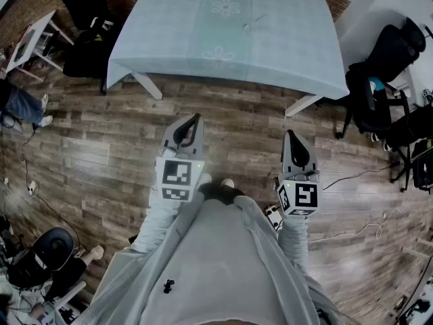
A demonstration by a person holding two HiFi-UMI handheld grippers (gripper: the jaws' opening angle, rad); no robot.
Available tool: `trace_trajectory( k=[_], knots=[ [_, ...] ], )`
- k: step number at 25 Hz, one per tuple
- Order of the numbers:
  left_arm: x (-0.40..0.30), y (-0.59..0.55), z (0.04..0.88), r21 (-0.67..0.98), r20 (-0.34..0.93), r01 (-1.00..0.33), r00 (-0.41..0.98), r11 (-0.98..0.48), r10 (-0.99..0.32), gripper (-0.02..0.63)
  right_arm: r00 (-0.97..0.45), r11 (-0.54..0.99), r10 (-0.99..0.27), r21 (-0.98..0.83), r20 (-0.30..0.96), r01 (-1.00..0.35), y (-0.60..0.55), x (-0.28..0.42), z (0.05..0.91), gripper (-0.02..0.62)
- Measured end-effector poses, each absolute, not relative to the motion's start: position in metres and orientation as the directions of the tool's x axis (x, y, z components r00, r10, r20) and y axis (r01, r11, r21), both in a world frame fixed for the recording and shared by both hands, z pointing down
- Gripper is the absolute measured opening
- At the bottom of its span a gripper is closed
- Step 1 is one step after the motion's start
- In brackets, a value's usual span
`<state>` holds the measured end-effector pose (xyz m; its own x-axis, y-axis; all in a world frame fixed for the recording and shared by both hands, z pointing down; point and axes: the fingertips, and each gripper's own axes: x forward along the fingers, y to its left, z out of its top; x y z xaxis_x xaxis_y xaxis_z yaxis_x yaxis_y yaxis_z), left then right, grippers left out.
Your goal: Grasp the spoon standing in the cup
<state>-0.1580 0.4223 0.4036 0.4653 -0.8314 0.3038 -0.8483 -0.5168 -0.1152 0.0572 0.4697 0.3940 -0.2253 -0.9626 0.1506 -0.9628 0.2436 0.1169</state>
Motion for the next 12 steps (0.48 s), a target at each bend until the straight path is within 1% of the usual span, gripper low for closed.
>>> trace_trajectory(
  k=[12],
  knots=[
    [-0.153,0.428,0.390,-0.145,0.270,-0.874,0.415,-0.463,-0.869,0.018,-0.248,0.263,-0.961,0.119,0.127,-0.958,0.471,0.073,0.393,0.015]
  ],
)
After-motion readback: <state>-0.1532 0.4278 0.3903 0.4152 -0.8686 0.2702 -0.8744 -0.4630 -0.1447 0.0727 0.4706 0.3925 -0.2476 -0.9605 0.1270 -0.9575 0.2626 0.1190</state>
